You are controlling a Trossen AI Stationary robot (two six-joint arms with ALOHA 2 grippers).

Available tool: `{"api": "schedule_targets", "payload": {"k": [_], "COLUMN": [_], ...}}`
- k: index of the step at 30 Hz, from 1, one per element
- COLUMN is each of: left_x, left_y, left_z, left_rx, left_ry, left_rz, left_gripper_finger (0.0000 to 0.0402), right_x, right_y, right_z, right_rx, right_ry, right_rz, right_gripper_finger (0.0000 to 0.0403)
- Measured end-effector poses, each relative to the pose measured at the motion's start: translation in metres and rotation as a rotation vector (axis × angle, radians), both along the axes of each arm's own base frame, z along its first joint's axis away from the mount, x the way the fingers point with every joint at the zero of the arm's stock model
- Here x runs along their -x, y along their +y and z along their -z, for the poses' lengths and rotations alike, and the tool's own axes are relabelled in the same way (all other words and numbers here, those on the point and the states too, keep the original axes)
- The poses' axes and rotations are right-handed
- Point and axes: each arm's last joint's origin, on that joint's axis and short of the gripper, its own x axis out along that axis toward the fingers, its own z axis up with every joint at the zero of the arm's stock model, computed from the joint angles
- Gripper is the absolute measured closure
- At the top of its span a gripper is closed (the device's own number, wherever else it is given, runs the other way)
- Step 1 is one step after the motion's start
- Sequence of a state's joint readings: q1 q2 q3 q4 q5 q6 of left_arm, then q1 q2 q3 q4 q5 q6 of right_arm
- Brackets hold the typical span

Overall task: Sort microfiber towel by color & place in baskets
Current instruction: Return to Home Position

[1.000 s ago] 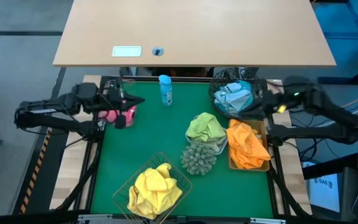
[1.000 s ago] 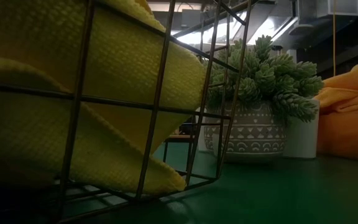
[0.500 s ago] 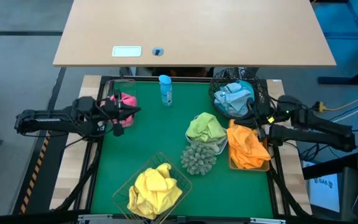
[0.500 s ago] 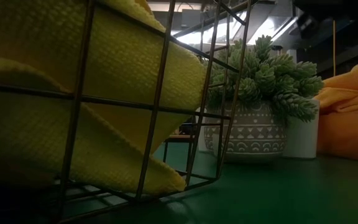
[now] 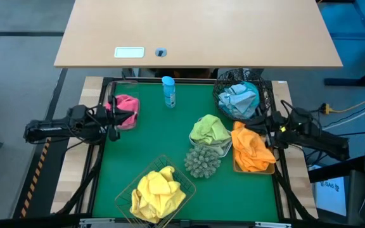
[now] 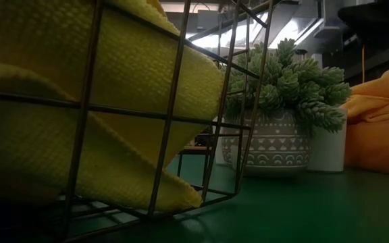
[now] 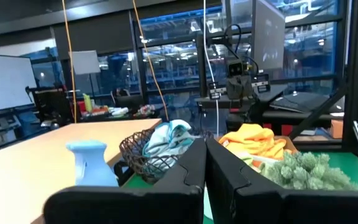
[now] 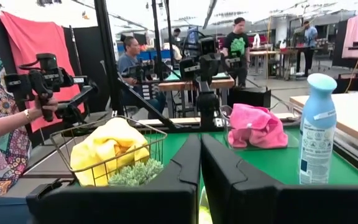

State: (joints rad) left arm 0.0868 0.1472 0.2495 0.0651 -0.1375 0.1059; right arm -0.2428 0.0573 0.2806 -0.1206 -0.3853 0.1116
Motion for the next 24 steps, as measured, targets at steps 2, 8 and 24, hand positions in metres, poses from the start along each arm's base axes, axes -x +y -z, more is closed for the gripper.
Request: {"api": "schedule_targets", "payload": {"k": [2, 8, 24], "left_x": [0.001, 0.000, -0.005], "left_y": [0.000, 0.000, 0.000], "left_z": [0.008, 0.032, 0.058], "left_rx": [0.000, 0.026, 0.041], "left_ry": [0.001, -0.005, -0.045], "left_rz": [0.000, 0.006, 0.007], "left_gripper_finger": [0.0401, 0.0401, 0.0401], "right_x": [0.000, -0.004, -0.018], "right_y": [0.000, -0.001, -0.004], "right_z": [0.008, 0.025, 0.065], "right_rx": [0.003, -0.005, -0.039], "right_ry": [-0.014, 0.017, -0.005], "right_rz": [0.000, 0.000, -0.007], "right_gripper_finger": [0.0388, 0.0388, 0.0388]}}
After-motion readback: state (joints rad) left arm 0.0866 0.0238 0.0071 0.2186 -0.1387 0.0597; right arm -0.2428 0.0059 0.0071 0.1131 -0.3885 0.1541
